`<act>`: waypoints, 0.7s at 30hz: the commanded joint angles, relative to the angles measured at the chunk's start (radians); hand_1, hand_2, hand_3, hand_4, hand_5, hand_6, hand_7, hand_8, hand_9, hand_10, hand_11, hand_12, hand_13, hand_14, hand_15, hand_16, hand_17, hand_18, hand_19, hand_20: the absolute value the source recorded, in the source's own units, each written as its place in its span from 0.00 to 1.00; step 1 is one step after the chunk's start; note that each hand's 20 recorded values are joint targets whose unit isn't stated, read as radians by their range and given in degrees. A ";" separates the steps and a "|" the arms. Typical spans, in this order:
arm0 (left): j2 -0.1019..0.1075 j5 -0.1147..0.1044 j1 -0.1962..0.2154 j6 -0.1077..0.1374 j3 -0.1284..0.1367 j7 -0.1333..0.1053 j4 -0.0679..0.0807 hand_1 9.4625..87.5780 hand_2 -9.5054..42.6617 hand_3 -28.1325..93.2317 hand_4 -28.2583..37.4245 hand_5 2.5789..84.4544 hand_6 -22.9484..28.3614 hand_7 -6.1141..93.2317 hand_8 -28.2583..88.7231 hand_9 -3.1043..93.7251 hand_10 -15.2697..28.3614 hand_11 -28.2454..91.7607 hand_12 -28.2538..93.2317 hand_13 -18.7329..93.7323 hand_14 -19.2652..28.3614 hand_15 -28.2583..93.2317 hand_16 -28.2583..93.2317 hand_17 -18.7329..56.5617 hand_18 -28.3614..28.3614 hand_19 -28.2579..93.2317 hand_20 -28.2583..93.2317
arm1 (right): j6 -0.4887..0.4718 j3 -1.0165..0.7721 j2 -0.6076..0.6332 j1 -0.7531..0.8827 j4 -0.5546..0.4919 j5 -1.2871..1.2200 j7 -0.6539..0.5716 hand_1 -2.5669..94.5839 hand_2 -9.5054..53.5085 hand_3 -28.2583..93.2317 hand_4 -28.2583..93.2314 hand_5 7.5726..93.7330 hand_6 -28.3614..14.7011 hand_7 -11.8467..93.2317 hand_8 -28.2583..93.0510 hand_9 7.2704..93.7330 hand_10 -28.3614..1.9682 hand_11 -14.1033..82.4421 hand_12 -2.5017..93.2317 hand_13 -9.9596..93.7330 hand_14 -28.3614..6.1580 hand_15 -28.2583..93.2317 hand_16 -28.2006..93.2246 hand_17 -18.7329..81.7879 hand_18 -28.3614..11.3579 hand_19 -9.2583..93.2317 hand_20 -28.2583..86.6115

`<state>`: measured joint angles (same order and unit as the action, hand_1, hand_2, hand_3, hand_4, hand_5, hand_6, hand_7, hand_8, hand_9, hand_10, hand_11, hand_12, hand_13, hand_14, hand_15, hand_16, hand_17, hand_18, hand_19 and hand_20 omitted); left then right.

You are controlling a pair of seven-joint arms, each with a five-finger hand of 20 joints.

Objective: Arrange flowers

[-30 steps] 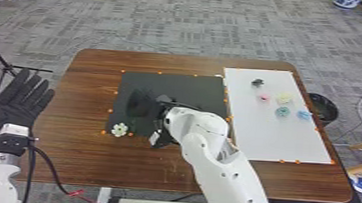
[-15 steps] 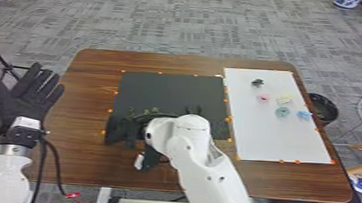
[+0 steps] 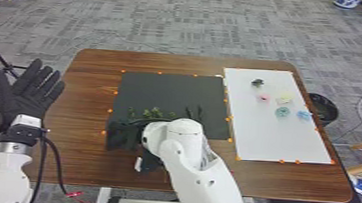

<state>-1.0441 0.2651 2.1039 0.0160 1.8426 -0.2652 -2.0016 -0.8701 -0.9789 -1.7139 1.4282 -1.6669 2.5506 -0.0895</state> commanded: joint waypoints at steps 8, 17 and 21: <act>-0.003 0.018 0.004 -0.007 -0.011 0.031 0.001 0.35 0.54 0.53 0.00 0.43 0.61 0.14 0.17 0.35 0.70 0.38 0.28 0.35 0.71 0.39 0.18 0.10 0.73 0.51 0.28 | 0.139 0.017 0.018 0.019 0.007 0.011 -0.039 0.37 0.38 0.83 0.06 0.50 0.44 0.19 0.15 0.47 0.37 0.23 0.15 0.75 0.49 0.83 0.48 0.48 0.16 0.82 0.51; -0.003 0.021 0.007 -0.006 -0.011 0.035 0.001 0.30 0.53 0.61 0.00 0.43 0.62 0.12 0.18 0.34 0.69 0.37 0.28 0.35 0.71 0.38 0.18 0.11 0.73 0.51 0.27 | 0.243 0.030 0.030 0.027 0.001 -0.048 -0.081 0.35 0.36 0.85 0.06 0.49 0.43 0.19 0.15 0.44 0.31 0.23 0.14 0.75 0.48 0.83 0.47 0.48 0.17 0.83 0.49; -0.005 0.021 0.009 -0.010 -0.009 0.038 0.000 0.25 0.52 0.67 0.00 0.43 0.62 0.12 0.18 0.34 0.70 0.37 0.29 0.34 0.71 0.38 0.19 0.11 0.73 0.51 0.27 | 0.282 0.034 0.038 0.030 -0.007 -0.054 -0.073 0.36 0.36 0.85 0.06 0.50 0.45 0.20 0.15 0.44 0.34 0.23 0.13 0.75 0.49 0.84 0.47 0.49 0.17 0.83 0.49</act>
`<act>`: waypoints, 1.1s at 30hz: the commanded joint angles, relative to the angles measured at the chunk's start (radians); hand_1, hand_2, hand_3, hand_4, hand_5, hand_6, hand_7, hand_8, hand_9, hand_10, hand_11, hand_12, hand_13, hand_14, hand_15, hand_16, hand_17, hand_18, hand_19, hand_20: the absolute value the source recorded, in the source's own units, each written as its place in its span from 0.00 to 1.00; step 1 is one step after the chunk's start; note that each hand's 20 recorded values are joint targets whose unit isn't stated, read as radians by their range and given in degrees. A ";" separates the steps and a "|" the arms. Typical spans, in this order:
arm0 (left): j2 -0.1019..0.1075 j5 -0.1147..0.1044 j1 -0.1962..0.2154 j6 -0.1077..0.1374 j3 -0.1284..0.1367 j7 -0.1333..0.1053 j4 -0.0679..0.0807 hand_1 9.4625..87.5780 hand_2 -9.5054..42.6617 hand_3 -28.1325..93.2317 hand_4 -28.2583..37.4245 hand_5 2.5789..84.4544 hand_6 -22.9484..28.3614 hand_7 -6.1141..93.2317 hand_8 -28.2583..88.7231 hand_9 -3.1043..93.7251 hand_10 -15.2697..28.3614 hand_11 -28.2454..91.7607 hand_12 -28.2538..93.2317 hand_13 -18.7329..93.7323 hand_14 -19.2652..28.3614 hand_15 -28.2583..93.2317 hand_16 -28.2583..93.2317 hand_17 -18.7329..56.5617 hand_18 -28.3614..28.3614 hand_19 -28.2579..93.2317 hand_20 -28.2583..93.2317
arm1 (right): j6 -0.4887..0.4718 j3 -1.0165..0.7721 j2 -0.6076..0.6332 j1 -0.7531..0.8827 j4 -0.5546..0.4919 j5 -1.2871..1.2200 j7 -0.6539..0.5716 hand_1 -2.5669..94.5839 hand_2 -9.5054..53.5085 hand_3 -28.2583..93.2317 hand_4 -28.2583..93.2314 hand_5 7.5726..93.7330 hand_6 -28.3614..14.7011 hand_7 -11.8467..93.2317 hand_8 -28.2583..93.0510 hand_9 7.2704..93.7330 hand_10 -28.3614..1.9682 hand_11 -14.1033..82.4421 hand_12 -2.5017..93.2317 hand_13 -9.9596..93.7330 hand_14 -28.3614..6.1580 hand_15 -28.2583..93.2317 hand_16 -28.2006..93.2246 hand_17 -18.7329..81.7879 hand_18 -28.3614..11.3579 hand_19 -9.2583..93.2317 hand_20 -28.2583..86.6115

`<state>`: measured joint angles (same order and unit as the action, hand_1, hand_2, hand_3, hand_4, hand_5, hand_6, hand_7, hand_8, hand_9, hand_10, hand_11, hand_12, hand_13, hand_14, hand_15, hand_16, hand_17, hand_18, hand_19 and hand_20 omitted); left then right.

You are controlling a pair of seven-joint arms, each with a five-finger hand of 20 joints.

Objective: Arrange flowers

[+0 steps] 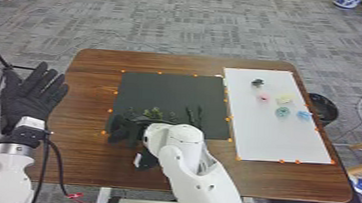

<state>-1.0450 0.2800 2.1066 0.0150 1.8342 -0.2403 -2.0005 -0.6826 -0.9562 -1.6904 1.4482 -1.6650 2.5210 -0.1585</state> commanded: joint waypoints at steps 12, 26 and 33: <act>-0.006 0.010 0.014 -0.016 0.001 0.020 -0.007 0.25 0.51 0.68 0.00 0.42 0.61 0.11 0.18 0.34 0.68 0.35 0.29 0.35 0.70 0.36 0.19 0.13 0.72 0.51 0.27 | 0.174 0.037 0.061 -0.004 -0.060 -0.093 -0.021 0.36 0.35 0.87 0.05 0.64 0.54 0.25 0.14 0.60 0.39 0.26 0.15 0.80 0.51 0.80 0.46 0.52 0.17 0.84 0.48; -0.014 0.016 0.006 0.036 -0.025 -0.018 -0.019 0.27 0.53 0.64 0.00 0.42 0.61 0.10 0.18 0.33 0.66 0.33 0.29 0.35 0.64 0.33 0.20 0.15 0.71 0.50 0.27 | 0.194 -0.272 0.116 -0.049 -0.265 -0.210 -0.057 0.35 0.28 0.88 0.05 0.61 0.50 0.23 0.14 0.57 0.36 0.25 0.16 0.76 0.49 0.76 0.46 0.48 0.17 0.80 0.46; -0.004 0.027 -0.022 0.107 -0.076 -0.019 -0.010 0.25 0.52 0.68 0.00 0.38 0.60 0.11 0.18 0.20 0.57 0.31 0.27 0.26 0.52 0.27 0.19 0.15 0.67 0.49 0.28 | 0.221 -0.478 0.223 -0.109 -0.236 -0.282 -0.168 0.33 0.25 0.84 0.05 0.59 0.49 0.21 0.15 0.56 0.33 0.24 0.16 0.74 0.45 0.65 0.42 0.46 0.22 0.72 0.38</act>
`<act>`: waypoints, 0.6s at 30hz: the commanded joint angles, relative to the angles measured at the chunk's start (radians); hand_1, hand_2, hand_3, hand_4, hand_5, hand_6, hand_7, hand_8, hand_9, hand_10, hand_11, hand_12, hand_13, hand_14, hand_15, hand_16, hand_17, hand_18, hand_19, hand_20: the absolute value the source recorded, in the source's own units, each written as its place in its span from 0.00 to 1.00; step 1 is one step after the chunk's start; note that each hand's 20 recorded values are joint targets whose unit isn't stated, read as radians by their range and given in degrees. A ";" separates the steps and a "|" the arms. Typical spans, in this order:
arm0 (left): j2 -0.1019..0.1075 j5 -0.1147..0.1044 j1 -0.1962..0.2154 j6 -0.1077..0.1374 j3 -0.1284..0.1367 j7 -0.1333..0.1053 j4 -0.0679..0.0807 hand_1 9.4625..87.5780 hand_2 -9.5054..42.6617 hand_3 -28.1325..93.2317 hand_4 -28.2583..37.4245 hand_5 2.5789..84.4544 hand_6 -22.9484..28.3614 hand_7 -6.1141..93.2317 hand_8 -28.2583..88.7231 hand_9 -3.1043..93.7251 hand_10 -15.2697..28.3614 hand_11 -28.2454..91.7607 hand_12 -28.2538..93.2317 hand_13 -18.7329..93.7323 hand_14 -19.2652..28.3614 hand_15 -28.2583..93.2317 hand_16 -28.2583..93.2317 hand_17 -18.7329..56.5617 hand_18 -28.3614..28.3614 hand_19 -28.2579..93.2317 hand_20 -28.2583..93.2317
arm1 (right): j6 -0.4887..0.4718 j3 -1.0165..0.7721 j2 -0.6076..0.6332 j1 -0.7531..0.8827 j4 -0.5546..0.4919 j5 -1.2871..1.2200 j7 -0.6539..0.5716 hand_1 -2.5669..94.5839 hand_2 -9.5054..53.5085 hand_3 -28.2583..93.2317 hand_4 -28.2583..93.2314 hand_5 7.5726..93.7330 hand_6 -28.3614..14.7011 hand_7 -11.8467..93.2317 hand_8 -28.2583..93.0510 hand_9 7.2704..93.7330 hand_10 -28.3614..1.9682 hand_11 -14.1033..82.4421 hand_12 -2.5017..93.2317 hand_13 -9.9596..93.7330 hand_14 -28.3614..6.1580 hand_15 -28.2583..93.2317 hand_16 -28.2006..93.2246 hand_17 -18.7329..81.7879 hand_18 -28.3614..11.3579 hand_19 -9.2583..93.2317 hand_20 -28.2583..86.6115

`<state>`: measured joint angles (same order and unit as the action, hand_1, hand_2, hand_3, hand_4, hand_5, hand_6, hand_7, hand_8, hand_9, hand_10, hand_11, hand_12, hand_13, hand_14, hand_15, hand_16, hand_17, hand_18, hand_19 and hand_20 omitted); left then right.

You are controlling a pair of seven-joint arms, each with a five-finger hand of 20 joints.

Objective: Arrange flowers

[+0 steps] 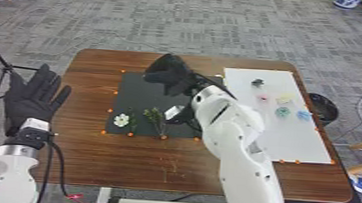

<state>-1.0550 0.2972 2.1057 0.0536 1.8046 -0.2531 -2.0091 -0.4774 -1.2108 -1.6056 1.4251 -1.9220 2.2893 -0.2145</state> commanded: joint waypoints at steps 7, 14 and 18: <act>0.040 0.008 -0.056 0.116 -0.077 -0.053 -0.002 0.23 0.53 0.70 0.00 0.36 0.60 0.11 0.18 0.16 0.54 0.31 0.26 0.24 0.48 0.26 0.20 0.14 0.64 0.47 0.27 | 0.014 -0.322 0.300 -0.047 -0.003 0.004 -0.185 0.32 0.22 0.84 0.06 0.54 0.47 0.20 0.16 0.51 0.29 0.23 0.16 0.62 0.35 0.57 0.38 0.42 0.20 0.70 0.35; 0.080 0.028 -0.130 0.081 -0.110 -0.026 0.016 0.24 0.53 0.70 0.00 0.37 0.59 0.12 0.18 0.20 0.57 0.33 0.26 0.26 0.50 0.26 0.20 0.15 0.64 0.47 0.28 | 0.011 -0.419 0.411 0.065 -0.038 0.069 -0.169 0.36 0.18 0.85 0.05 0.52 0.50 0.20 0.16 0.49 0.40 0.23 0.17 0.51 0.31 0.50 0.34 0.39 0.21 0.67 0.33; 0.104 0.072 -0.170 0.062 -0.117 0.004 0.027 0.22 0.53 0.71 0.00 0.41 0.61 0.12 0.17 0.28 0.63 0.35 0.26 0.31 0.57 0.30 0.20 0.15 0.65 0.48 0.28 | -0.039 -0.454 0.447 0.128 -0.054 0.187 -0.116 0.39 0.13 0.86 0.04 0.53 0.53 0.21 0.15 0.50 0.45 0.23 0.16 0.51 0.34 0.49 0.34 0.38 0.22 0.67 0.32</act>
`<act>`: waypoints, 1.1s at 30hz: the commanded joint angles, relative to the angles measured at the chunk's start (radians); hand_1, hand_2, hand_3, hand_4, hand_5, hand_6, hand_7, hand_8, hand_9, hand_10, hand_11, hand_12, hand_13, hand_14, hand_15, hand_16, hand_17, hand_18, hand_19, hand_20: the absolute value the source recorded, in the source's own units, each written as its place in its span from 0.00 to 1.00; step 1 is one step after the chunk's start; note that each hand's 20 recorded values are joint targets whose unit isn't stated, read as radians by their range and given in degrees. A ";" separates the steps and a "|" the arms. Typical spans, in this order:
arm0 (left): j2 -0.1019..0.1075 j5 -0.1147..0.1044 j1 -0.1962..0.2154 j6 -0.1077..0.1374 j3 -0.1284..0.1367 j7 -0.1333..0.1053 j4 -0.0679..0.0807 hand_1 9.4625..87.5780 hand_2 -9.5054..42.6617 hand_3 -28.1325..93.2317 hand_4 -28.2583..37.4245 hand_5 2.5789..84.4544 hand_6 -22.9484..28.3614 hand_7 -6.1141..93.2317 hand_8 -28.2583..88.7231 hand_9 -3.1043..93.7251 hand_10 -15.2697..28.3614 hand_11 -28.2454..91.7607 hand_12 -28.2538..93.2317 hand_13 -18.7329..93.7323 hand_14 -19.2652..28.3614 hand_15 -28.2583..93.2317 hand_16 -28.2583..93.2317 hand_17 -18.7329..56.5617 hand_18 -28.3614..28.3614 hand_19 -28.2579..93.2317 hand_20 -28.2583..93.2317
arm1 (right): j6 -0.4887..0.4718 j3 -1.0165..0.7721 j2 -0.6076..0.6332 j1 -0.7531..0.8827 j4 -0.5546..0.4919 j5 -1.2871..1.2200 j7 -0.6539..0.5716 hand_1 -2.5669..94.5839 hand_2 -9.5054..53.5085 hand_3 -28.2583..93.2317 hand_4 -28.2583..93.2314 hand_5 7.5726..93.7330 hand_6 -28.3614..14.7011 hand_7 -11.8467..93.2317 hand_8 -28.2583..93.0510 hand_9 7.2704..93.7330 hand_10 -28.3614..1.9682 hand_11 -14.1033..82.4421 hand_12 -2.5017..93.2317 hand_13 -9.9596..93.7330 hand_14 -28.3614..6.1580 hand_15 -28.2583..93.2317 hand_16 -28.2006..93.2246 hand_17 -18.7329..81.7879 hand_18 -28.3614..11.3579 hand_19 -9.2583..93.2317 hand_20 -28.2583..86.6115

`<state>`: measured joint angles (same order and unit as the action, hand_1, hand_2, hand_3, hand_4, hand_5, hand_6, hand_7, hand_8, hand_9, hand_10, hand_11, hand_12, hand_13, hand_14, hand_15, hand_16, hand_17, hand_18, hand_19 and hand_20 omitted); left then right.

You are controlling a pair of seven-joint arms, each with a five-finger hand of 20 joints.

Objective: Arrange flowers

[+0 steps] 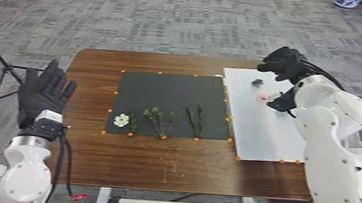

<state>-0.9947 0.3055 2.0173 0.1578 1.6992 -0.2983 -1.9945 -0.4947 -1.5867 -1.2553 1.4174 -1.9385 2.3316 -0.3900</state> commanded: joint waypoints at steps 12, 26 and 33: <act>0.039 0.095 -0.126 -0.046 -0.036 0.061 0.005 0.21 0.53 0.73 0.00 0.42 0.61 0.12 0.17 0.30 0.63 0.35 0.26 0.31 0.57 0.31 0.18 0.15 0.66 0.49 0.27 | -0.095 -0.101 0.100 0.163 0.018 0.252 0.089 0.46 0.00 0.88 0.02 0.52 0.60 0.23 0.14 0.51 0.60 0.23 0.16 0.54 0.41 0.50 0.36 0.39 0.21 0.72 0.38; 0.002 0.090 -0.105 -0.059 -0.032 0.067 -0.006 0.21 0.53 0.73 0.00 0.41 0.60 0.12 0.17 0.29 0.63 0.35 0.26 0.32 0.58 0.31 0.18 0.15 0.67 0.50 0.26 | -0.158 -0.030 0.084 0.103 0.128 0.371 0.149 0.50 0.00 0.88 0.00 0.50 0.61 0.22 0.14 0.47 0.62 0.22 0.15 0.55 0.44 0.49 0.37 0.39 0.21 0.72 0.41; 0.003 0.086 -0.108 -0.068 -0.030 0.071 -0.004 0.21 0.53 0.73 0.00 0.41 0.60 0.12 0.17 0.29 0.63 0.35 0.26 0.32 0.58 0.32 0.18 0.15 0.68 0.50 0.26 | -0.187 -0.024 0.086 0.118 0.148 0.396 0.150 0.52 0.00 0.88 0.00 0.52 0.63 0.23 0.14 0.50 0.63 0.23 0.15 0.58 0.47 0.51 0.38 0.40 0.20 0.73 0.41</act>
<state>-0.9854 0.4012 1.9038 0.1073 1.6663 -0.2365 -1.9949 -0.6513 -1.6165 -1.1667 1.5185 -1.8121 2.6913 -0.2469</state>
